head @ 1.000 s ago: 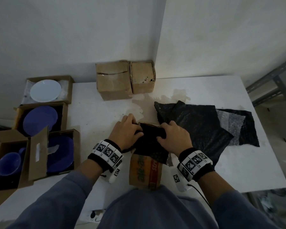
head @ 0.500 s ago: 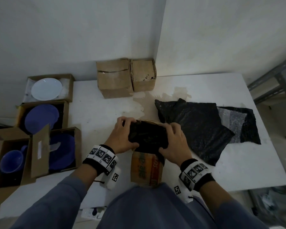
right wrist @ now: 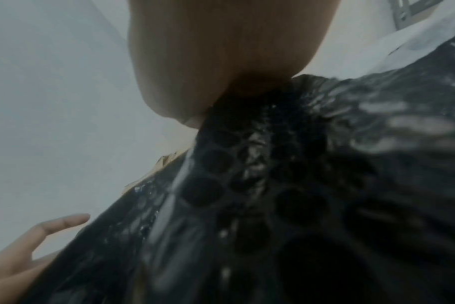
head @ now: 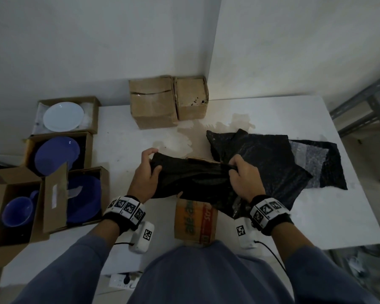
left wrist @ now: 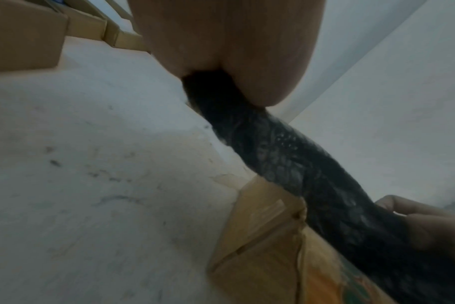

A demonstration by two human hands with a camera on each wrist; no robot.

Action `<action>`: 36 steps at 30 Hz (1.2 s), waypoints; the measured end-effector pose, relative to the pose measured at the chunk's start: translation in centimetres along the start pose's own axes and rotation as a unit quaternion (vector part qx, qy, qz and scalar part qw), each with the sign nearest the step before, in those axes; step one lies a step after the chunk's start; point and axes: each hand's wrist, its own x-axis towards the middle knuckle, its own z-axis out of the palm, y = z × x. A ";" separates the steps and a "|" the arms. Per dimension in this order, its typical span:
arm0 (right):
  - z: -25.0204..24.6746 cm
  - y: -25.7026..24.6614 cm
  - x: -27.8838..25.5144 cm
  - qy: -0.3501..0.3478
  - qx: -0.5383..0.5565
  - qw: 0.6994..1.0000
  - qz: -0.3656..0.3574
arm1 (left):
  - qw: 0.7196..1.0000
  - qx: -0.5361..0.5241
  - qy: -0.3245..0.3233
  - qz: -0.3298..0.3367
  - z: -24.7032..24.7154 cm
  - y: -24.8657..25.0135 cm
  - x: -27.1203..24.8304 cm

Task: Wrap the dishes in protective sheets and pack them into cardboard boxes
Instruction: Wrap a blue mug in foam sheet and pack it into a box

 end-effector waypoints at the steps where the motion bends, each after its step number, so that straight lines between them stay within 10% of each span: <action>1: -0.1 -0.1 0.3 -0.007 -0.013 1.000 -0.001 | 1.000 -0.001 0.003 -0.004 0.0 -0.3 -0.2; 17: -2.6 -1.5 3.3 -0.066 -0.138 0.981 0.118 | 0.998 -0.014 -0.002 -0.058 -2.4 0.3 1.8; 22: -1.7 -0.8 2.4 -0.116 -0.202 0.971 0.053 | 0.995 0.095 -0.016 -0.042 -2.2 -0.4 0.6; 26: -1.5 -1.0 0.8 0.018 -0.192 0.980 -0.044 | 0.977 0.193 0.049 0.078 -2.4 1.3 -0.2; 30: -0.5 -3.6 -1.7 -0.055 -0.260 0.959 -0.103 | 0.915 0.306 -0.094 0.246 -0.5 5.2 -0.3; 36: 2.4 -4.5 -3.8 -0.073 -0.382 0.917 -0.091 | 0.805 0.498 -0.231 0.227 4.0 5.9 -0.6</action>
